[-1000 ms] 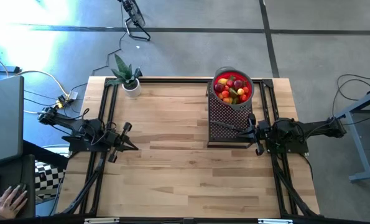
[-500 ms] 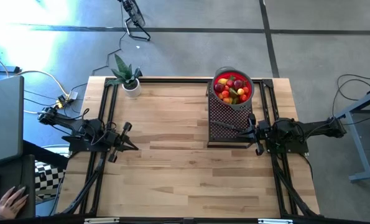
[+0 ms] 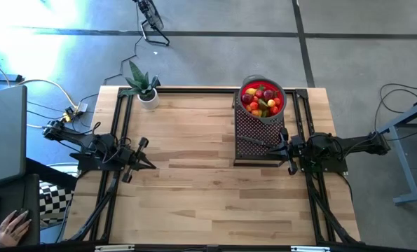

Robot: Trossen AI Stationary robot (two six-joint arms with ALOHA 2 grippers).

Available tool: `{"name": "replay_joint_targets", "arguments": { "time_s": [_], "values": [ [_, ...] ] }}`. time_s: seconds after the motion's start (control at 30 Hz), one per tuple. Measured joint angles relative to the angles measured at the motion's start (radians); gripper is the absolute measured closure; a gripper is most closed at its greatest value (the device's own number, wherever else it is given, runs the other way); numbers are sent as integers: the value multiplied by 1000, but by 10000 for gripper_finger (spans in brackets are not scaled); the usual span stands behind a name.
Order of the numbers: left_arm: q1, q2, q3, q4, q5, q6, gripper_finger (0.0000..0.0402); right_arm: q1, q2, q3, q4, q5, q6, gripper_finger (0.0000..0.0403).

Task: Pick & Place Fruit
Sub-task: Return to Home Position

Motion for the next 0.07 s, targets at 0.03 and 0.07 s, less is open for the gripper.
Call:
{"name": "replay_joint_targets", "arguments": {
  "time_s": [0.03,0.07],
  "values": [
    [0,0,0,0,0,0,402,0,0,0,0,0,0,401],
    [0,0,0,0,0,0,402,0,0,0,0,0,0,401]
  ]
}}
